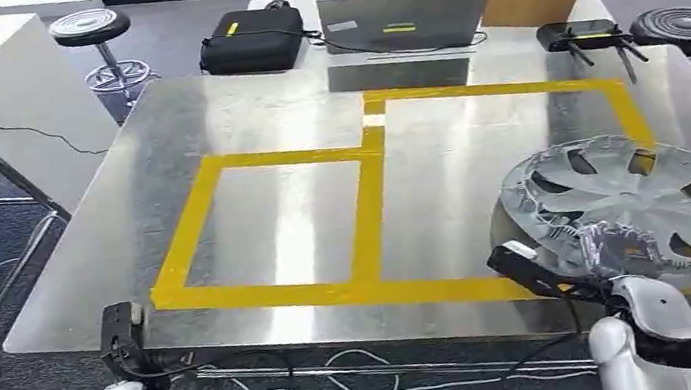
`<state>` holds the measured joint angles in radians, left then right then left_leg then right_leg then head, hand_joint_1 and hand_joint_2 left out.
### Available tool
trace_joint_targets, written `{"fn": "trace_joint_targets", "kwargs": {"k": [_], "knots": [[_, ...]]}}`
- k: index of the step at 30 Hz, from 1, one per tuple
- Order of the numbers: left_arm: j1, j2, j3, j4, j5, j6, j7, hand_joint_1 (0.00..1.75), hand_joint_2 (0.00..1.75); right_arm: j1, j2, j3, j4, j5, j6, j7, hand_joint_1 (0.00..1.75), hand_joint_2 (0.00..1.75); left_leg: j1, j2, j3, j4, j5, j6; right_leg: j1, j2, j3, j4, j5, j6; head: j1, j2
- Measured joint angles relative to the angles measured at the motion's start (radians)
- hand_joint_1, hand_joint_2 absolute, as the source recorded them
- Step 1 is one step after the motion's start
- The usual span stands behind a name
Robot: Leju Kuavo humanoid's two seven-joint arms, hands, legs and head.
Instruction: Take the parts from the cabinet and place them on the table.
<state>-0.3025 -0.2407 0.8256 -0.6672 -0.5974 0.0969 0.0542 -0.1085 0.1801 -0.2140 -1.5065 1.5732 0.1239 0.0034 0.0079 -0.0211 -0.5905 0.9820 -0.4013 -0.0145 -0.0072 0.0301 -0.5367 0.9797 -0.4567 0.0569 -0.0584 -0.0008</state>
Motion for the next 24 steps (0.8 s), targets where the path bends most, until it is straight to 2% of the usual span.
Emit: {"fn": "trace_joint_targets", "kwargs": {"k": [7, 13, 14, 15, 16, 17, 21, 24], "knots": [[-0.014, 0.002, 0.045, 0.017, -0.007, -0.002, -0.01, 0.0, 1.75, -0.023, 0.0, -0.006, 0.045, 0.0, -0.012, -0.02, 1.75, 1.75, 0.0, 0.0, 0.001, -0.002, 0.003, -0.003, 0.0, 0.0, -0.001, 0.001, 0.002, -0.001, 0.0, 0.0], [-0.015, 0.003, 0.049, 0.021, -0.008, -0.002, -0.011, 0.0, 1.75, -0.026, 0.0, -0.01, 0.057, 0.0, -0.012, -0.022, 1.75, 1.75, 0.0, 0.0, 0.002, -0.005, 0.004, -0.005, 0.0, 0.001, -0.001, 0.002, 0.002, -0.002, 0.0, 0.0], [-0.016, 0.003, 0.05, 0.021, -0.008, -0.002, -0.011, 0.0, 1.75, -0.027, 0.0, -0.01, 0.058, 0.0, -0.012, -0.022, 1.69, 1.75, 0.0, 0.0, 0.002, -0.005, 0.004, -0.005, 0.0, 0.001, -0.001, 0.002, 0.002, -0.002, 0.0, 0.0], [-0.016, 0.003, 0.051, 0.022, -0.008, -0.002, -0.011, 0.0, 0.0, -0.028, 0.0, -0.011, 0.06, 0.0, -0.013, -0.022, 1.68, 1.75, 0.0, 0.0, 0.002, -0.005, 0.004, -0.005, 0.0, 0.001, -0.001, 0.002, 0.002, -0.002, 0.0, 0.0], [-0.017, 0.003, 0.053, 0.023, -0.008, -0.001, -0.012, 0.0, 0.0, -0.028, 0.0, -0.011, 0.061, 0.0, -0.014, -0.028, 1.43, 1.75, 0.0, 0.0, 0.002, -0.005, 0.004, -0.005, 0.0, 0.001, -0.001, 0.002, 0.002, -0.003, 0.0, 0.0], [-0.016, 0.003, 0.055, 0.024, -0.009, -0.001, -0.018, 0.0, 0.0, -0.029, -0.001, -0.011, 0.063, 0.0, -0.023, -0.041, 1.75, 1.75, 0.0, 0.0, 0.002, -0.005, 0.004, -0.005, 0.001, 0.001, -0.001, 0.002, 0.002, -0.003, 0.0, 0.0], [-0.03, 0.037, 0.065, 0.074, -0.026, -0.002, -0.055, 0.0, 0.0, -0.043, -0.002, 0.007, 0.084, 0.0, -0.076, -0.098, 1.75, 1.75, 0.001, 0.0, 0.001, -0.007, 0.006, -0.008, 0.001, 0.002, 0.002, 0.002, 0.004, -0.005, 0.0, 0.0], [-0.036, 0.051, 0.066, 0.101, -0.049, -0.004, -0.07, 0.0, 0.0, -0.054, -0.003, 0.052, 0.111, 0.0, -0.105, -0.111, 1.75, 1.75, 0.001, 0.001, 0.003, -0.008, 0.007, -0.009, 0.001, 0.003, 0.002, 0.002, 0.005, -0.006, 0.0, 0.0]]}}
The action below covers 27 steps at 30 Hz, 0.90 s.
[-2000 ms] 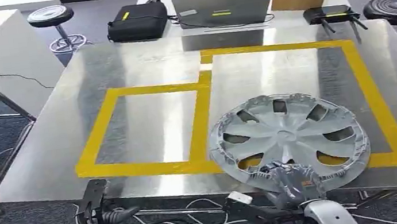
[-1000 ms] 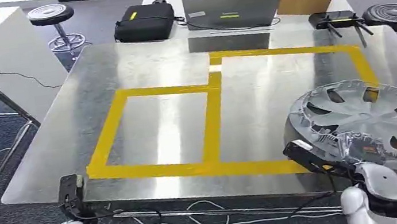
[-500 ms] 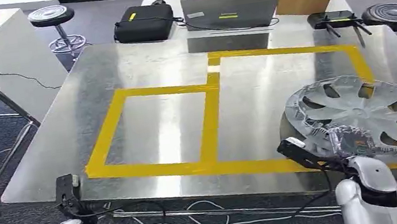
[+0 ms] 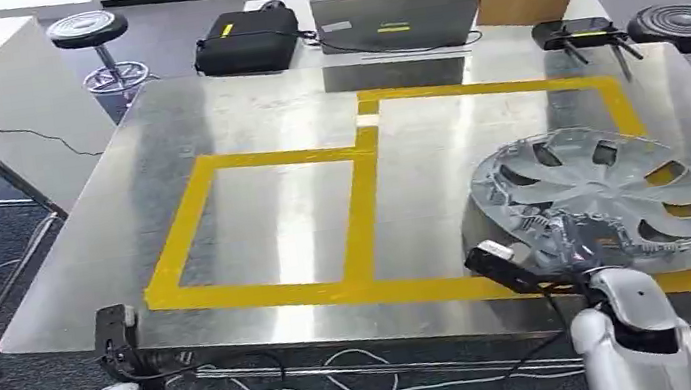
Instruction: Take the parts from the cabinet and place them on the table.
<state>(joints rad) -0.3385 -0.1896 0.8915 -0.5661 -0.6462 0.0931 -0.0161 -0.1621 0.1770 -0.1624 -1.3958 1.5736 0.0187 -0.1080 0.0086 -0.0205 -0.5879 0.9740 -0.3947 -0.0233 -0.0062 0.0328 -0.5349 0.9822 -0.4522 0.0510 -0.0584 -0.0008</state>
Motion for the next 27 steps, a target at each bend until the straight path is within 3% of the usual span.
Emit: {"fn": "trace_joint_targets", "kwargs": {"k": [15, 25, 27], "knots": [[-0.028, 0.029, -0.003, 0.088, -0.039, 0.006, -0.037, 0.0, 0.0, -0.097, -0.028, 0.213, 0.218, -0.018, -0.106, -0.084, 1.75, 1.75, 0.001, 0.0, 0.001, -0.009, 0.009, -0.006, 0.001, 0.0, -0.005, 0.0, 0.004, -0.006, 0.0, 0.0], [-0.029, 0.033, -0.005, 0.095, -0.041, 0.006, -0.038, 0.0, 0.0, -0.115, -0.035, 0.251, 0.254, -0.022, -0.112, -0.091, 1.75, 1.75, 0.001, 0.0, 0.001, -0.01, 0.009, -0.007, 0.001, 0.001, -0.006, 0.0, 0.005, -0.007, 0.0, 0.0], [-0.03, 0.034, -0.005, 0.096, -0.042, 0.006, -0.038, 0.0, 0.0, -0.117, -0.037, 0.262, 0.257, -0.022, -0.114, -0.093, 0.0, 1.75, 0.001, 0.0, 0.001, -0.01, 0.009, -0.007, 0.001, 0.001, -0.006, 0.001, 0.005, -0.007, 0.0, 0.0]]}}
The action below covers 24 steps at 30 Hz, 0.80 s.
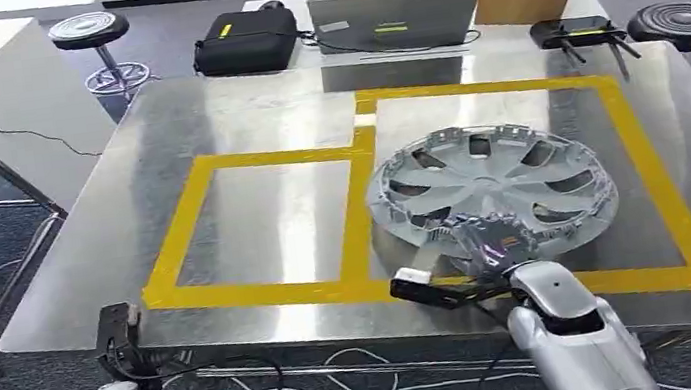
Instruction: Take the parts from the cabinet and place them on the table.
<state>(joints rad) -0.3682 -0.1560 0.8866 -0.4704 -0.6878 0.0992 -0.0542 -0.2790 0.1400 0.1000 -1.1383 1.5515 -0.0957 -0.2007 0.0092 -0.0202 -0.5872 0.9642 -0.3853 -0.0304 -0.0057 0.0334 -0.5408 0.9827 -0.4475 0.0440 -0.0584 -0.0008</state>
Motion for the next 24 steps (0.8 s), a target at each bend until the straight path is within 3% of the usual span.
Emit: {"fn": "trace_joint_targets", "kwargs": {"k": [2, 5, 7, 12, 16, 22, 24], "knots": [[-0.002, 0.001, 0.0, 0.003, -0.001, 0.0, 0.0, 0.0, 0.0, -0.005, 0.0, 0.017, 0.01, 0.005, 0.003, 0.024, 0.0, 1.75, 0.0, 0.0, 0.0, 0.0, 0.0, 0.0, 0.0, 0.0, 0.0, 0.0, 0.0, 0.0, 0.0, 0.0], [-0.009, 0.002, -0.002, 0.014, -0.002, 0.011, 0.0, 0.0, 0.0, -0.009, 0.0, 0.031, 0.04, 0.014, 0.03, 0.129, 0.0, 1.75, 0.0, 0.0, -0.001, -0.001, 0.001, 0.002, 0.0, -0.003, -0.004, 0.0, 0.0, 0.0, 0.0, 0.0], [-0.01, 0.002, -0.003, 0.019, -0.002, 0.016, 0.0, 0.0, 0.0, -0.016, -0.002, 0.031, 0.047, 0.016, 0.039, 0.157, 0.0, 1.75, 0.0, -0.001, -0.001, -0.002, 0.002, 0.002, 0.0, -0.003, -0.004, 0.0, 0.0, 0.0, 0.0, 0.0], [-0.012, 0.006, -0.003, 0.027, 0.004, 0.017, -0.001, 0.0, 0.0, -0.008, 0.0, 0.03, 0.017, -0.002, 0.075, 0.145, 0.0, 1.75, 0.0, -0.001, 0.0, -0.002, 0.002, 0.002, 0.0, -0.003, -0.004, 0.0, 0.0, 0.0, 0.0, 0.0], [-0.006, 0.019, 0.005, 0.03, 0.037, 0.01, -0.026, 0.0, 0.0, 0.126, 0.063, 0.025, -0.202, -0.172, 0.151, 0.063, 0.0, 1.75, -0.003, -0.001, -0.002, -0.002, 0.001, 0.002, -0.004, -0.001, -0.001, 0.0, 0.001, 0.001, -0.001, 0.0], [-0.005, 0.021, 0.008, 0.03, 0.039, 0.014, -0.031, 0.0, 0.0, 0.178, 0.094, 0.022, -0.383, -0.157, 0.156, 0.108, 0.0, 1.75, -0.01, 0.0, -0.001, -0.002, -0.006, 0.012, -0.011, 0.001, -0.001, -0.001, -0.001, 0.005, 0.0, 0.0], [-0.005, 0.019, 0.008, 0.03, 0.037, 0.015, -0.032, 0.0, 0.0, 0.184, 0.097, 0.021, -0.414, -0.151, 0.156, 0.113, 0.0, 1.75, -0.016, 0.0, 0.0, -0.002, -0.01, 0.022, -0.016, 0.003, -0.001, -0.003, 0.0, 0.012, 0.0, 0.0]]}}
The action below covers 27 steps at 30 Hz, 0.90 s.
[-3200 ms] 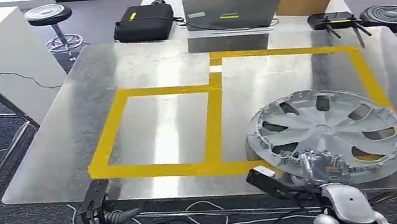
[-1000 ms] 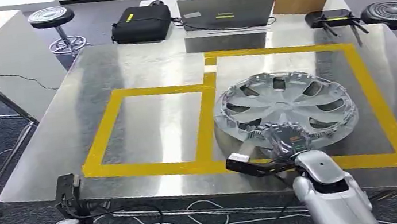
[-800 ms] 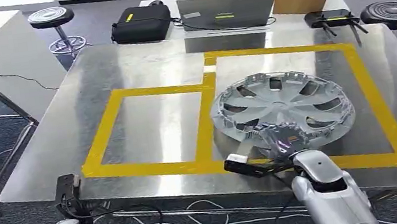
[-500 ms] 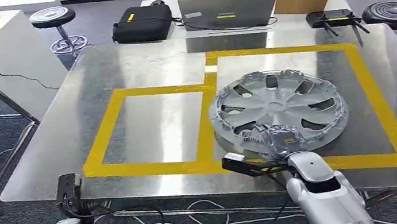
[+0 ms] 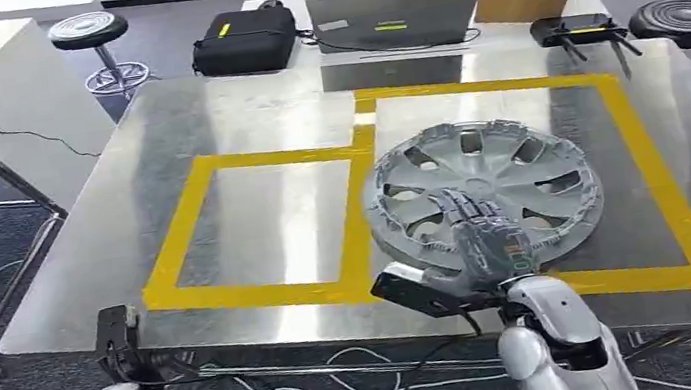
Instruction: Take the parts from the cabinet and place them on the table.
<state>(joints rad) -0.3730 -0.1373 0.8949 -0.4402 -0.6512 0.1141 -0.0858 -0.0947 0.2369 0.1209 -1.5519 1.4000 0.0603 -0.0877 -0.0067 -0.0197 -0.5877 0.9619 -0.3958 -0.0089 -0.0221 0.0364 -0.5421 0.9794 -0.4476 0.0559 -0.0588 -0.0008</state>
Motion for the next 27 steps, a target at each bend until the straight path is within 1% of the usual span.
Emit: {"fn": "trace_joint_targets", "kwargs": {"k": [1, 2, 3, 4, 5, 6, 7, 8, 9, 10, 11, 12, 13, 14, 15, 16, 17, 18, 19, 20, 21, 22, 23, 24, 25, 26, 27], "knots": [[0.0, -0.002, 0.0, 0.0, 0.0, 0.0, 0.0, 0.0, 0.0, 0.001, 0.002, -0.002, -0.011, 0.001, -0.002, 0.0, 0.0, 1.75, -0.002, 0.001, 0.0, -0.001, 0.0, 0.004, -0.002, 0.001, 0.001, -0.004, 0.001, 0.004, 0.0, 0.0], [0.0, -0.003, 0.0, 0.0, 0.0, -0.001, 0.0, 0.0, 0.0, 0.003, 0.005, -0.005, -0.027, 0.003, -0.006, -0.001, 0.0, 1.75, 0.005, 0.002, 0.013, -0.02, 0.009, 0.011, 0.003, 0.002, 0.0, -0.008, -0.002, 0.01, 0.0, 0.0], [0.004, -0.005, 0.0, 0.0, 0.0, -0.001, 0.0, 0.0, 0.0, 0.008, 0.007, -0.008, -0.039, -0.002, -0.009, -0.008, 0.0, 1.75, 0.01, 0.01, 0.022, -0.033, 0.02, 0.009, 0.003, -0.01, -0.006, 0.014, -0.009, 0.01, 0.002, 0.0], [0.007, -0.005, 0.0, 0.0, 0.0, -0.002, 0.0, 0.0, 0.0, 0.008, 0.008, -0.008, -0.048, -0.011, -0.009, -0.026, 0.0, 1.75, 0.012, 0.012, 0.023, -0.036, 0.019, 0.014, 0.004, -0.017, -0.035, 0.069, -0.043, 0.012, 0.009, 0.0], [0.007, -0.005, 0.001, 0.0, 0.001, -0.002, 0.0, 0.0, 0.0, 0.012, 0.008, -0.008, -0.056, -0.028, -0.006, -0.045, 0.0, 1.75, 0.013, 0.014, 0.022, -0.036, 0.022, 0.013, 0.002, -0.022, -0.075, 0.148, -0.081, 0.012, 0.012, 0.0], [0.007, -0.007, 0.002, 0.0, 0.002, -0.002, 0.001, 0.0, 0.0, 0.021, 0.008, -0.009, -0.063, -0.053, 0.001, -0.07, 0.0, 1.75, 0.013, 0.016, 0.021, -0.036, 0.023, 0.012, 0.0, -0.024, -0.117, 0.229, -0.116, 0.014, 0.012, 0.0], [0.008, -0.007, 0.003, 0.0, 0.005, -0.003, 0.001, 0.0, 0.0, 0.033, 0.009, -0.009, -0.072, -0.086, 0.005, -0.1, 0.0, 1.75, 0.015, 0.018, 0.019, -0.034, 0.025, 0.009, 0.0, -0.025, -0.154, 0.295, -0.138, 0.018, 0.012, 0.0], [0.009, -0.006, 0.006, 0.0, 0.01, -0.004, 0.005, 0.0, 0.0, 0.043, 0.01, -0.008, -0.084, -0.129, 0.01, -0.132, 0.0, 0.0, 0.018, 0.019, 0.017, -0.032, 0.026, 0.006, -0.002, -0.026, -0.167, 0.312, -0.135, 0.022, 0.011, 0.0], [0.009, -0.004, 0.01, 0.0, 0.014, -0.004, 0.008, 0.0, 0.0, 0.051, 0.01, -0.002, -0.1, -0.173, 0.012, -0.155, 0.0, 0.0, 0.023, 0.019, 0.013, -0.029, 0.026, -0.001, -0.006, -0.027, -0.157, 0.283, -0.109, 0.028, 0.011, 0.0], [0.009, -0.002, 0.014, 0.0, 0.021, -0.004, 0.01, 0.0, 0.0, 0.061, 0.011, 0.006, -0.123, -0.223, 0.017, -0.175, 0.0, 0.0, 0.03, 0.019, 0.008, -0.022, 0.025, -0.011, -0.012, -0.03, -0.123, 0.213, -0.066, 0.036, 0.011, 0.0], [0.008, -0.001, 0.021, -0.002, 0.026, -0.004, 0.011, 0.0, 0.0, 0.067, 0.011, 0.014, -0.141, -0.267, 0.027, -0.188, 0.0, 0.0, 0.039, 0.019, 0.003, -0.012, 0.021, -0.021, -0.02, -0.033, -0.08, 0.13, -0.026, 0.044, 0.011, 0.0], [0.007, 0.004, 0.028, -0.004, 0.031, -0.004, 0.013, 0.0, 0.0, 0.071, 0.011, 0.023, -0.157, -0.313, 0.042, -0.196, 0.0, 0.0, 0.043, 0.018, -0.008, 0.011, 0.013, -0.038, -0.032, -0.042, -0.038, 0.045, -0.005, 0.064, 0.012, 0.0], [0.005, 0.013, 0.031, -0.015, 0.034, -0.004, 0.017, 0.0, 0.0, 0.076, 0.012, 0.033, -0.168, -0.359, 0.06, -0.201, 0.0, 0.0, 0.04, 0.015, -0.017, 0.026, 0.006, -0.048, -0.027, -0.028, -0.05, 0.061, -0.008, 0.054, 0.019, 0.0], [0.005, 0.013, 0.033, -0.016, 0.036, -0.002, 0.026, 0.0, 0.0, 0.086, 0.012, 0.042, -0.185, -0.403, 0.078, -0.201, 0.0, 0.0, 0.039, 0.014, -0.022, 0.034, 0.007, -0.052, -0.025, -0.024, -0.051, 0.071, -0.008, 0.023, 0.014, 0.0], [0.009, 0.015, 0.038, -0.017, 0.038, -0.001, 0.035, 0.0, 0.0, 0.096, 0.012, 0.052, -0.194, -0.443, 0.09, -0.203, 0.0, 0.0, 0.04, 0.014, -0.025, 0.03, 0.014, -0.055, -0.023, -0.024, -0.062, 0.078, -0.006, 0.015, 0.005, 0.0], [0.01, 0.019, 0.044, -0.017, 0.039, 0.002, 0.042, 0.0, 0.0, 0.1, 0.012, 0.061, -0.195, -0.472, 0.104, -0.203, 0.0, 0.0, 0.042, 0.014, -0.029, 0.026, 0.022, -0.06, -0.018, -0.023, -0.071, 0.084, -0.002, 0.007, -0.002, 0.0], [0.007, 0.021, 0.05, -0.017, 0.038, 0.004, 0.052, 0.0, 0.0, 0.102, 0.012, 0.069, -0.194, -0.506, 0.115, -0.202, 0.0, 0.0, 0.045, 0.013, -0.035, 0.026, 0.025, -0.067, -0.017, -0.023, -0.079, 0.085, 0.002, -0.003, -0.002, 0.0], [0.002, 0.022, 0.053, -0.017, 0.034, 0.008, 0.065, 0.0, 0.0, 0.102, 0.012, 0.076, -0.192, -0.529, 0.126, -0.198, 0.0, 0.0, 0.047, 0.015, -0.046, 0.034, 0.01, -0.071, -0.019, -0.027, -0.083, 0.082, 0.009, -0.014, -0.004, 0.0], [-0.002, 0.022, 0.055, -0.017, 0.027, 0.011, 0.08, 0.0, 0.0, 0.101, 0.012, 0.081, -0.182, -0.54, 0.127, -0.193, 0.0, 0.0, 0.044, 0.016, -0.065, 0.075, -0.032, -0.068, -0.018, -0.032, -0.088, 0.08, 0.014, -0.023, -0.008, 0.0], [-0.006, 0.022, 0.056, -0.017, 0.021, 0.012, 0.087, 0.0, 0.0, 0.109, 0.011, 0.086, -0.161, -0.544, 0.098, -0.198, 0.0, 0.0, 0.043, 0.016, -0.096, 0.151, -0.081, -0.066, -0.016, -0.038, -0.092, 0.079, 0.018, -0.028, -0.014, 0.0], [-0.008, 0.022, 0.056, -0.017, 0.018, 0.012, 0.087, 0.0, 0.0, 0.13, 0.006, 0.096, -0.133, -0.549, 0.045, -0.213, 0.0, 0.0, 0.042, 0.016, -0.127, 0.233, -0.122, -0.064, -0.014, -0.045, -0.096, 0.079, 0.02, -0.03, -0.016, 0.0], [-0.009, 0.021, 0.055, -0.017, 0.017, 0.012, 0.086, 0.0, 0.0, 0.157, 0.003, 0.109, -0.107, -0.556, -0.003, -0.226, 0.0, 0.0, 0.042, 0.016, -0.152, 0.303, -0.151, -0.064, -0.013, -0.053, -0.098, 0.079, 0.02, -0.03, -0.014, 0.0], [-0.011, 0.019, 0.054, -0.017, 0.014, 0.012, 0.085, 0.0, 0.0, 0.186, 0.0, 0.123, -0.086, -0.56, -0.036, -0.234, 0.0, 0.0, 0.042, 0.016, -0.162, 0.345, -0.162, -0.063, -0.014, -0.06, -0.099, 0.079, 0.021, -0.029, -0.014, 0.0], [-0.013, 0.018, 0.053, -0.017, 0.012, 0.011, 0.084, 0.0, 0.0, 0.205, -0.001, 0.14, -0.067, -0.563, -0.044, -0.236, 0.0, 0.0, 0.043, 0.016, -0.145, 0.332, -0.144, -0.064, -0.018, -0.064, -0.101, 0.079, 0.023, -0.027, -0.016, 0.0], [-0.016, 0.016, 0.05, -0.017, 0.01, 0.011, 0.084, 0.0, 0.0, 0.211, -0.005, 0.153, -0.053, -0.578, -0.043, -0.23, 0.0, 0.0, 0.044, 0.018, -0.11, 0.277, -0.11, -0.065, -0.023, -0.065, -0.101, 0.079, 0.025, -0.022, -0.016, 0.0], [-0.02, 0.014, 0.048, -0.017, 0.008, 0.011, 0.084, 0.0, 0.0, 0.212, -0.008, 0.157, -0.041, -0.597, -0.041, -0.214, 0.0, 0.0, 0.047, 0.027, -0.063, 0.199, -0.071, -0.069, -0.029, -0.066, -0.101, 0.079, 0.026, -0.015, -0.015, 0.0], [-0.024, 0.01, 0.045, -0.017, 0.003, 0.011, 0.084, 0.0, 0.0, 0.214, -0.01, 0.159, -0.028, -0.589, -0.052, -0.189, 0.0, 0.0, 0.051, 0.053, -0.017, 0.123, -0.04, -0.074, -0.032, -0.066, -0.101, 0.081, 0.027, -0.004, -0.017, 0.0]]}}
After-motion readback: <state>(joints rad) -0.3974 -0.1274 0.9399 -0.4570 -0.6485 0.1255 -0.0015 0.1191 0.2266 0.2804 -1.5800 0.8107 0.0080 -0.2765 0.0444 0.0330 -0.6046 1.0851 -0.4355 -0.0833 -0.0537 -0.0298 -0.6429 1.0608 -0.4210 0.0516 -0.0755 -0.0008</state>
